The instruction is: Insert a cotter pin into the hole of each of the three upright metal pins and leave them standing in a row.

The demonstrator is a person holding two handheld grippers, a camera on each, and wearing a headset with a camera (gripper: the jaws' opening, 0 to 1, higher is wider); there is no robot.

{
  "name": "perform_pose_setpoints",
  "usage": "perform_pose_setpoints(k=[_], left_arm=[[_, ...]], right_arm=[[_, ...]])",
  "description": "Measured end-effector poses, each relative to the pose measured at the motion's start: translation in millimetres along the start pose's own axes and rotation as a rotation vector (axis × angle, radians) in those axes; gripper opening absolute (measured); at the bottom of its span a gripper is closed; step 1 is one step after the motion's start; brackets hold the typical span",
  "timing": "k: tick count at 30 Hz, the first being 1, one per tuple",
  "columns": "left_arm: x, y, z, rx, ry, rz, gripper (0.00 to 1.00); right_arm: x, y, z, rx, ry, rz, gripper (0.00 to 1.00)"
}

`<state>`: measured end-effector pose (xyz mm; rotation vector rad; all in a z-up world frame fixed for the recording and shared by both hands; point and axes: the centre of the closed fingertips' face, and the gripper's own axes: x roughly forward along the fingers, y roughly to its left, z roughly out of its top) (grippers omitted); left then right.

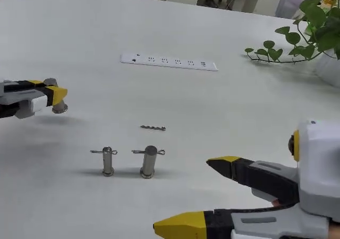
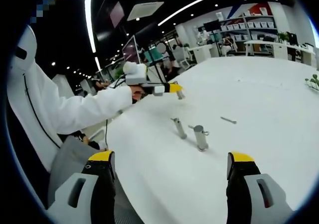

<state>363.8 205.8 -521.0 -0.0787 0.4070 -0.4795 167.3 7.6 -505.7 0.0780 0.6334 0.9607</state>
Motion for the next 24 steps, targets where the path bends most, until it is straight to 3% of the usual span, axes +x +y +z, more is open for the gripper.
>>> perform_pose_setpoints(k=[6,17,21,24], left_arm=[[-27.6,-15.8,26.2,0.043,-0.061,-0.031,0.1],[-76.8,-48.4,51.6,0.039,-0.139,-0.065,0.1],[-87.9,-58.3,52.0,0.048,-0.144,-0.072,0.1],[-92.4,-59.6,45.9,0.042,-0.142,-0.079,0.1]], right_arm=[[-4.9,3.6,-0.9,-0.032,-0.004,0.014,0.9],[-14.3,16.7,-0.9,-0.06,-0.036,0.052,0.9],[-17.4,18.5,-1.5,-0.067,-0.04,0.057,0.9],[-19.8,19.0,-2.8,-0.074,-0.042,0.057,0.9]])
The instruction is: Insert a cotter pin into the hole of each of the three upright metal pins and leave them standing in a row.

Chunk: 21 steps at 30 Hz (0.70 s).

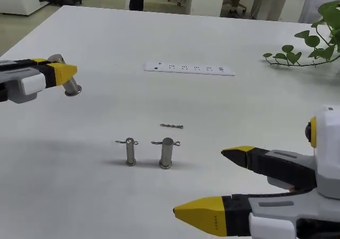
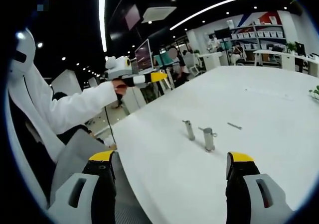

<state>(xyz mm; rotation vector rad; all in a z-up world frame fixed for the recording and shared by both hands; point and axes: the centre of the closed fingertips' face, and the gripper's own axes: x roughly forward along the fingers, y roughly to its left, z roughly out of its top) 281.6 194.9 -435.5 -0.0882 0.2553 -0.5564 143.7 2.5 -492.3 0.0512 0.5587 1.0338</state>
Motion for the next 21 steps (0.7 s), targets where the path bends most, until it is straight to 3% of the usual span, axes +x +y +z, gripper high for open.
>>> perform_pose_setpoints(k=[7,11,12,14,17,21], left_arm=[[-8.2,-17.9,-21.0,0.033,0.042,-0.025,0.1],[-14.4,-34.5,-35.2,0.046,0.073,-0.042,0.1],[-15.7,-36.4,-38.5,0.055,0.083,-0.043,0.1],[-18.3,-41.1,-46.4,0.019,0.105,-0.044,0.1],[-18.7,-46.6,-55.0,0.05,0.122,-0.037,0.1],[-18.8,-54.4,-65.8,0.047,0.14,-0.053,0.1]], right_arm=[[-4.8,-2.4,-2.2,-0.001,-0.009,-0.01,0.9],[-6.9,-5.2,-1.1,-0.004,-0.018,-0.019,0.9],[-7.4,-5.9,-0.5,-0.005,-0.021,-0.022,0.9],[-8.9,-7.1,0.6,-0.006,-0.028,-0.03,0.89],[-11.3,-8.3,2.3,0.0,-0.047,-0.037,0.89],[-14.6,-7.5,4.5,-0.004,-0.058,-0.042,0.89]])
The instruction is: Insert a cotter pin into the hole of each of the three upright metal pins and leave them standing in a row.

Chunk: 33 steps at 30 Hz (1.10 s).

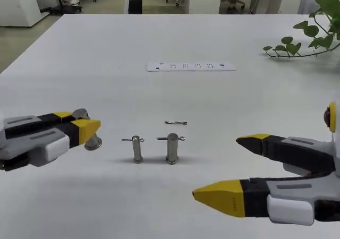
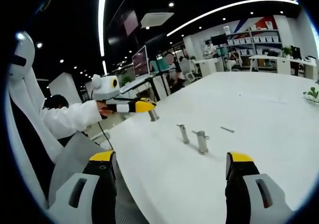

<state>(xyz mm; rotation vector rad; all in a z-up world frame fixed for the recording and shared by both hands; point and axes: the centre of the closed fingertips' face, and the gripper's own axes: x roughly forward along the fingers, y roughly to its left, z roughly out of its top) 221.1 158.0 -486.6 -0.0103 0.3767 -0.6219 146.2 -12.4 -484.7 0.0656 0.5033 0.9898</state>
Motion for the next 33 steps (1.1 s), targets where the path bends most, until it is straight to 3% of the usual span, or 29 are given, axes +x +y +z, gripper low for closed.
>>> perform_pose_setpoints(k=[2,12,22,33], left_arm=[[1.2,-5.9,-5.6,0.025,0.009,0.0,0.1],[10.8,-37.3,-31.9,0.038,0.089,-0.052,0.1],[20.9,-45.9,-51.3,0.028,0.158,-0.052,0.1],[31.7,-52.8,-61.5,0.047,0.185,-0.061,0.1]], right_arm=[[-1.0,-0.6,1.8,-0.003,-0.007,-0.007,0.89],[-2.7,0.5,1.6,-0.001,-0.014,-0.017,0.89],[-4.3,-3.3,-4.2,-0.006,0.009,-0.042,0.88],[-5.9,-4.5,-3.2,-0.004,0.009,-0.047,0.87]])
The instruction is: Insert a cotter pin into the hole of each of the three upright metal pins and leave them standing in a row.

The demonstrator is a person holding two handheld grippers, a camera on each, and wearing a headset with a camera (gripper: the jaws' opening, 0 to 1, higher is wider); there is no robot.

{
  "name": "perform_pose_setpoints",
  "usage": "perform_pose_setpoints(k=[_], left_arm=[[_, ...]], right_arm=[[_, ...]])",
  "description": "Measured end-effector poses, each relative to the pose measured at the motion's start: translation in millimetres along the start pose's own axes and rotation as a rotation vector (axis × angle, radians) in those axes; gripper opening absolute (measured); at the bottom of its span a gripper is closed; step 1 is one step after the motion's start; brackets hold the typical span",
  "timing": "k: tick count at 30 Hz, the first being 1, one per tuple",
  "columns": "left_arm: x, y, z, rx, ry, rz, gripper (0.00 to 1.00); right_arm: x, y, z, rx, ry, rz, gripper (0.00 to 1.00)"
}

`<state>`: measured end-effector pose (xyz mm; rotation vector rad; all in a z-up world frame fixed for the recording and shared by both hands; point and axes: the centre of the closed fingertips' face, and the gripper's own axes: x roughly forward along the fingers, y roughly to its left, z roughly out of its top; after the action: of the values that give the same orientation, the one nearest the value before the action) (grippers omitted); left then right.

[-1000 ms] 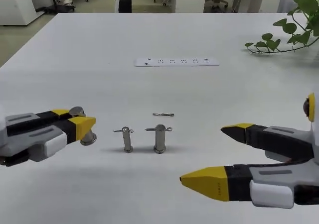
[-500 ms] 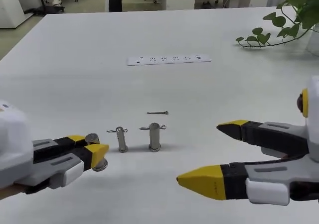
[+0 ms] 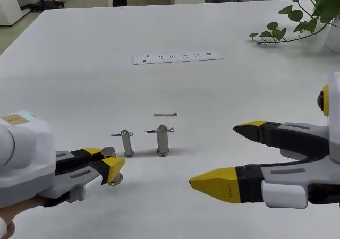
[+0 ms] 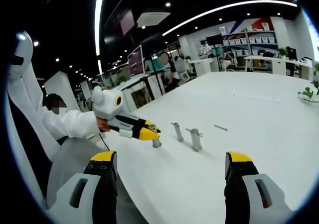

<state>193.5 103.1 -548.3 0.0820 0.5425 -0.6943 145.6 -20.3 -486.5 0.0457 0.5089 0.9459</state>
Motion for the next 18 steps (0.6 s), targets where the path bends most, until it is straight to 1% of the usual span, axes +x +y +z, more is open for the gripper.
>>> perform_pose_setpoints(k=[2,5,8,14,16,18], left_arm=[[3.6,0.0,-1.4,0.004,0.009,0.003,0.1],[8.3,1.4,-3.0,-0.01,0.017,0.012,0.1],[12.4,2.2,-4.9,-0.017,0.025,0.017,0.1],[17.6,1.7,-6.0,0.0,0.03,0.026,0.1],[20.1,2.6,-7.9,-0.018,0.039,0.032,0.1],[22.3,2.5,-10.5,-0.002,0.047,0.035,0.1]], right_arm=[[0.0,0.2,0.2,-0.001,0.0,0.0,0.87],[0.1,0.5,-0.1,0.006,-0.001,0.003,0.87],[-0.3,-1.2,-2.9,0.004,0.011,-0.005,0.87],[-1.1,-3.1,-3.8,0.014,0.011,-0.008,0.87],[-1.3,-3.3,-3.6,0.012,0.012,-0.009,0.87],[-1.4,-3.4,-3.6,0.009,0.014,-0.01,0.87]])
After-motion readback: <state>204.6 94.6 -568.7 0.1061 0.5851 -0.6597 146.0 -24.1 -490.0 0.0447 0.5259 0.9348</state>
